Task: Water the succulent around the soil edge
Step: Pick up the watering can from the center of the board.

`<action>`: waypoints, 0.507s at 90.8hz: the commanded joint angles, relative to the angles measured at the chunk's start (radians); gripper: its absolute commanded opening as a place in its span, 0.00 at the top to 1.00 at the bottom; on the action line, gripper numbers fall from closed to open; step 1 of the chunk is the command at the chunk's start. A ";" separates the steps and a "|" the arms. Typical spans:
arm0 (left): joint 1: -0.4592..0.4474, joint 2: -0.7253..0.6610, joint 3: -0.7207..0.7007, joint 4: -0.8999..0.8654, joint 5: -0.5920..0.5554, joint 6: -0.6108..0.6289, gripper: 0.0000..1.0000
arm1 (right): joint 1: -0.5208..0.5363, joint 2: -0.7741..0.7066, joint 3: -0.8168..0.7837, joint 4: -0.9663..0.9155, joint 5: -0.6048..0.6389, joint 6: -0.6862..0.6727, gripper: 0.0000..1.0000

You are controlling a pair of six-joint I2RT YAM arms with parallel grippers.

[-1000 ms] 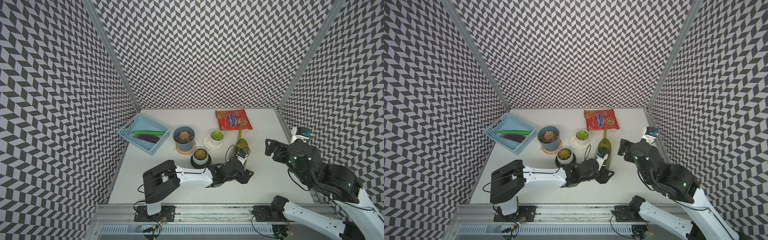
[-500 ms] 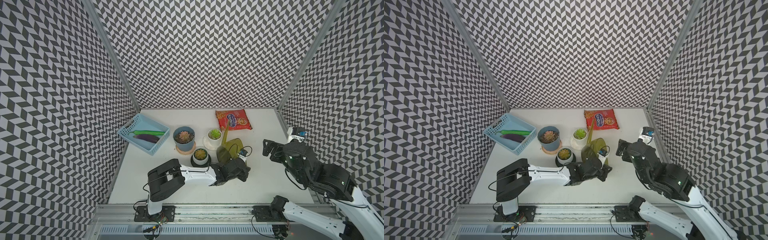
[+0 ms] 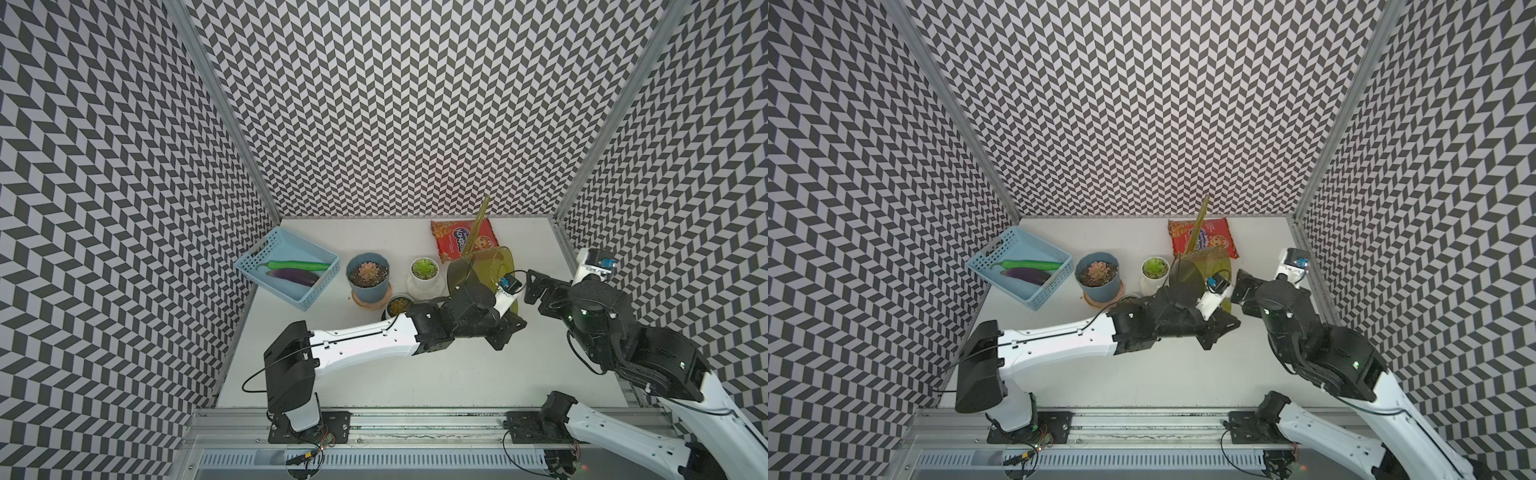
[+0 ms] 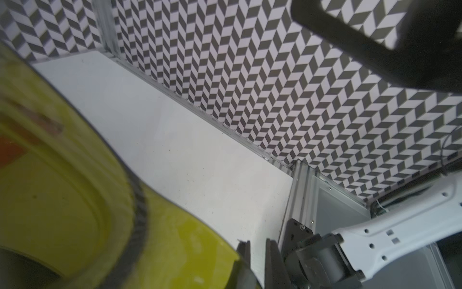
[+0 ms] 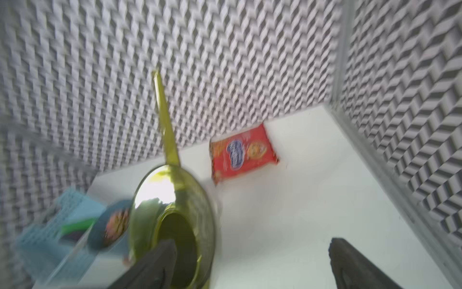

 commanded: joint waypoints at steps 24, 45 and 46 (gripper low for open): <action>0.189 -0.325 -0.118 0.092 0.361 -0.196 1.00 | 0.005 0.019 0.016 0.046 0.004 -0.061 0.00; 0.327 -0.535 -0.288 0.138 0.551 -0.451 1.00 | 0.005 0.061 0.050 0.042 0.020 -0.080 0.00; 0.337 -0.542 -0.299 0.146 0.564 -0.468 1.00 | 0.005 0.062 0.052 0.042 0.020 -0.082 0.01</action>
